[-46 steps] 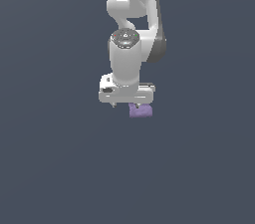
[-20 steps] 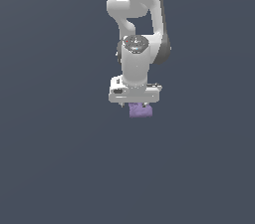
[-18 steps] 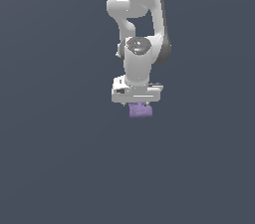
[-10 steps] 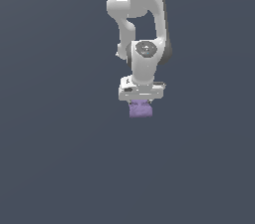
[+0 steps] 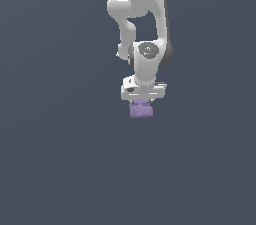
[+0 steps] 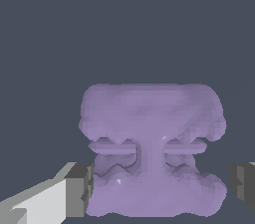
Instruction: Pick up the object and move it to a goal position.
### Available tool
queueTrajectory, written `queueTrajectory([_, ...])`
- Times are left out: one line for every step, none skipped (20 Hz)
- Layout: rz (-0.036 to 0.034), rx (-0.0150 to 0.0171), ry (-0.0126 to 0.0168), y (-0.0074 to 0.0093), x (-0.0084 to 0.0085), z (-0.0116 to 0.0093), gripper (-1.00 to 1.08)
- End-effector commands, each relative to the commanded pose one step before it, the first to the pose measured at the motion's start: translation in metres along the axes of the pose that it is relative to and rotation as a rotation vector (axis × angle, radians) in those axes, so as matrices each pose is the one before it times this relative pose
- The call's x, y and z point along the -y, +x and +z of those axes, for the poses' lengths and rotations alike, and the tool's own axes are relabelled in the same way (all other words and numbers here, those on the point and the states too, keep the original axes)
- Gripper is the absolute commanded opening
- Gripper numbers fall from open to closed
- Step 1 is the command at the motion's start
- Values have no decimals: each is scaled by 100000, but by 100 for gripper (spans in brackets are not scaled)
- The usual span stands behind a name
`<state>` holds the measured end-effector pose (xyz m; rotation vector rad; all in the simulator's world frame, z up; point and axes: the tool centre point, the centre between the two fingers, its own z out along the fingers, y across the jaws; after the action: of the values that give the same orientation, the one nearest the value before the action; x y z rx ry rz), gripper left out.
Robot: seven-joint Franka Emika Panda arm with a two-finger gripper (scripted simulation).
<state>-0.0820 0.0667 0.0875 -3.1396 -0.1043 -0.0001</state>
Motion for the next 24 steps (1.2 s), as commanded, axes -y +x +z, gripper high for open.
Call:
queueTrajectory([7, 44, -6, -38, -5, 413, 100])
queueTrajectory([0, 0, 0, -18, 0, 302, 100])
queueTrajectory([0, 0, 0, -22, 0, 367, 100])
queueTrajectory([0, 0, 0, -26, 1, 430, 100])
queueTrajectory([0, 0, 0, -29, 1, 492, 100])
queueTrajectory([-47, -13, 0, -32, 26, 541, 100])
queueTrajectory([0, 0, 0, -25, 1, 526, 100])
queueTrajectory([0, 0, 0, -16, 1, 462, 100])
queueTrajectory([0, 0, 0, -6, 1, 396, 100])
queueTrajectory([0, 0, 0, 2, 1, 329, 100])
queueTrajectory([0, 0, 0, 9, 2, 263, 100])
queueTrajectory([0, 0, 0, 13, 1, 200, 100])
queueTrajectory([0, 0, 0, 13, 1, 140, 100])
queueTrajectory([0, 0, 0, 10, 1, 82, 100])
queueTrajectory([0, 0, 0, 3, 0, 27, 100])
queueTrajectory([0, 0, 0, 0, 0, 0, -100])
queueTrajectory([0, 0, 0, 0, 0, 0, -100])
queueTrajectory([0, 0, 0, 0, 0, 0, -100])
queueTrajectory([0, 0, 0, 0, 0, 0, -100])
queueTrajectory([0, 0, 0, 0, 0, 0, -100])
queueTrajectory([0, 0, 0, 0, 0, 0, -100])
queueTrajectory([0, 0, 0, 0, 0, 0, -100])
queueTrajectory([0, 0, 0, 0, 0, 0, -100])
queueTrajectory([0, 0, 0, 0, 0, 0, -100])
